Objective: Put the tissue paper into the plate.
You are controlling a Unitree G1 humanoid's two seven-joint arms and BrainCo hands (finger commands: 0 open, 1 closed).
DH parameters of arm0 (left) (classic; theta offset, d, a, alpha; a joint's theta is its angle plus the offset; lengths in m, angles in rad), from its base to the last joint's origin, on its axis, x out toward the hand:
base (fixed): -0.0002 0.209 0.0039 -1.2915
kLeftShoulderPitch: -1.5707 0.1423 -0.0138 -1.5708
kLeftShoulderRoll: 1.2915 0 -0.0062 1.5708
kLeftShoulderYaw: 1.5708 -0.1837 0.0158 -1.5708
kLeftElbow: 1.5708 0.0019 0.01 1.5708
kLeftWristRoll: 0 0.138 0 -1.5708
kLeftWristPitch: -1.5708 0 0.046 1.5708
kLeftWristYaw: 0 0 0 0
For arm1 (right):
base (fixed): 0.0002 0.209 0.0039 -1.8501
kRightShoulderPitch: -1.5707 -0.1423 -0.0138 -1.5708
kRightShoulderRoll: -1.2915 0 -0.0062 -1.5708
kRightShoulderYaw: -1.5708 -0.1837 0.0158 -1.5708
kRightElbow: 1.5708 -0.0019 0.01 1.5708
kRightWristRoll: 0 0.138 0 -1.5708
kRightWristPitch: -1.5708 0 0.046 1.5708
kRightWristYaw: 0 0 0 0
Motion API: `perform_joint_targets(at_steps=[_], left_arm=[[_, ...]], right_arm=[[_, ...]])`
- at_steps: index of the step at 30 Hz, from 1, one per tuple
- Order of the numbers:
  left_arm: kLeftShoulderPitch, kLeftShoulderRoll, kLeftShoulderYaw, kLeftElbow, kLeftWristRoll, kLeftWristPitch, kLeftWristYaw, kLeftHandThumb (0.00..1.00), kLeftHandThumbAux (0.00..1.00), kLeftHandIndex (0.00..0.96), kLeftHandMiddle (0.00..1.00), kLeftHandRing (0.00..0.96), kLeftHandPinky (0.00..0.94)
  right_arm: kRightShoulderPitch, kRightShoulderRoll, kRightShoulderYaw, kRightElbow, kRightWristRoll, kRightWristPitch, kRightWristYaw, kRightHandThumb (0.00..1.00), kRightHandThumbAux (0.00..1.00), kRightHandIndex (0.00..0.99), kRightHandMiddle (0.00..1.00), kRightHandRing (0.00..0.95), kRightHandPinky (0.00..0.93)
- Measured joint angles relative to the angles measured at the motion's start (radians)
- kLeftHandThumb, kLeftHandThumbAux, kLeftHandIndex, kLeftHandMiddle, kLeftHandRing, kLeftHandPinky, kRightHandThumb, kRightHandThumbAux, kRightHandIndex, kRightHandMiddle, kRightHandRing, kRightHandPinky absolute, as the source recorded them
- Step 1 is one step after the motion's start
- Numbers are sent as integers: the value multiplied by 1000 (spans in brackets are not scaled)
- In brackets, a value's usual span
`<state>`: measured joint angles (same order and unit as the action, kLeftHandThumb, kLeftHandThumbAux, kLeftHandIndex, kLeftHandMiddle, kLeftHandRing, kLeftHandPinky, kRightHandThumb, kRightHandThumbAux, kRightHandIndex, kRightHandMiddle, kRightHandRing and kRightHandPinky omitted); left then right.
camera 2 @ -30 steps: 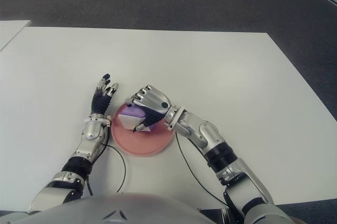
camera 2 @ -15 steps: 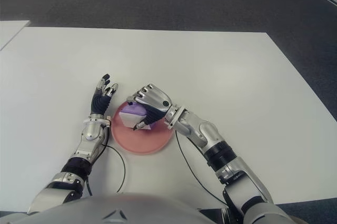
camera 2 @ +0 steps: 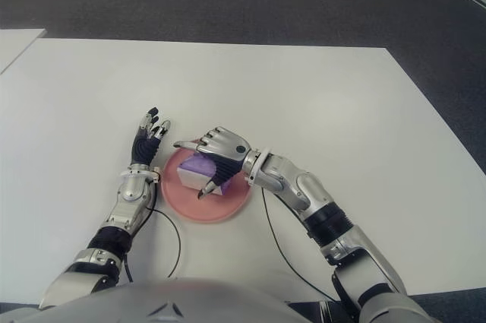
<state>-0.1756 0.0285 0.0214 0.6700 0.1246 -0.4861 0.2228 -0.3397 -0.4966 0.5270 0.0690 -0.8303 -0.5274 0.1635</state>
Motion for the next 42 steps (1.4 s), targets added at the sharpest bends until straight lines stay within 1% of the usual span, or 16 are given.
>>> perform_joint_targets(at_steps=[7, 13, 18, 30, 36, 42], left_arm=[[1, -2, 0, -7, -3, 15, 0, 0, 449, 0, 0, 0, 0], [1, -1, 1, -7, -7, 16, 0, 0, 450, 0, 0, 0, 0], [1, -1, 1, -6, -7, 16, -1, 0, 452, 0, 0, 0, 0], [0, 2, 0, -4, -6, 20, -3, 0, 465, 0, 0, 0, 0], [-1, 2, 1, -3, -7, 21, -3, 0, 466, 0, 0, 0, 0], [-2, 3, 1, -2, -6, 25, -3, 0, 461, 0, 0, 0, 0]], right_arm=[[0, -15, 1, -4, 1, -25, 5, 0, 300, 0, 0, 0, 0], [-3, -34, 2, -4, 53, -51, 51, 0, 265, 0, 0, 0, 0], [-6, -41, 0, 6, 79, -78, 59, 0, 250, 0, 0, 0, 0], [32, -45, -14, 2, 42, -101, -43, 0, 255, 0, 0, 0, 0], [41, -47, -25, -2, 44, -109, -55, 1, 265, 0, 0, 0, 0], [47, -52, -48, -20, 64, -122, -56, 17, 297, 0, 0, 0, 0]])
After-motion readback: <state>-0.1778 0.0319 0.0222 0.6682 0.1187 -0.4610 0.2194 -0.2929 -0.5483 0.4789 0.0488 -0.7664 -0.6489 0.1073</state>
